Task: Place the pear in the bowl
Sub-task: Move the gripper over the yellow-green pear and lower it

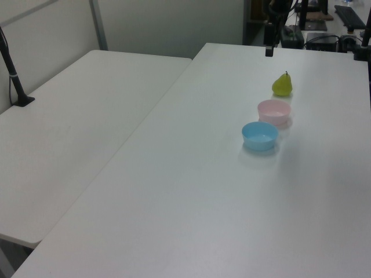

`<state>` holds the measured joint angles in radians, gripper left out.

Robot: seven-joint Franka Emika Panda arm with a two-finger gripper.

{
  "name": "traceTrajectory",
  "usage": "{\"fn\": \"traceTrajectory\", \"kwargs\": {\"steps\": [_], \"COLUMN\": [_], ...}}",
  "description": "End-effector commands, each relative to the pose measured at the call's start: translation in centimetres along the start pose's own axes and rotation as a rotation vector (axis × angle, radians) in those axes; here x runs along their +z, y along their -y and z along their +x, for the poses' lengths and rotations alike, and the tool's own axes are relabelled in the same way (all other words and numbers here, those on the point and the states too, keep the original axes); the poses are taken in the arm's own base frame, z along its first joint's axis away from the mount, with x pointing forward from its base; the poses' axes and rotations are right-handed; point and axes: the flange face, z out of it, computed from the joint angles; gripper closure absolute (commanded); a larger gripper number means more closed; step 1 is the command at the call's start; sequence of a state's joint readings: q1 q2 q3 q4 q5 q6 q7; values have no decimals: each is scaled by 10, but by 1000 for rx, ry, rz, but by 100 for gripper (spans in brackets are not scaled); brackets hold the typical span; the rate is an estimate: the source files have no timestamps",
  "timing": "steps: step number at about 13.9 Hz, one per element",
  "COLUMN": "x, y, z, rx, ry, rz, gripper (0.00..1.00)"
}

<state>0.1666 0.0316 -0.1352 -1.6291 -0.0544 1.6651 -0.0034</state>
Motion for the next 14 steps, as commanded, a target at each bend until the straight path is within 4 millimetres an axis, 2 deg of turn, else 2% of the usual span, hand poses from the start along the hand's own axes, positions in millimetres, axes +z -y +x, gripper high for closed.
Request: {"fn": "traceTrajectory", "kwargs": {"steps": [1,10,11,14], "x": [8,8,7,7], "y": [-5,-8,-11,-41], "z": [2,2,2,5], "rx": [23,28,28,52], "ry": [6,5,2,-33], "rz": [-4,-4,-4,-6], "gripper": [0,0,0,0]}}
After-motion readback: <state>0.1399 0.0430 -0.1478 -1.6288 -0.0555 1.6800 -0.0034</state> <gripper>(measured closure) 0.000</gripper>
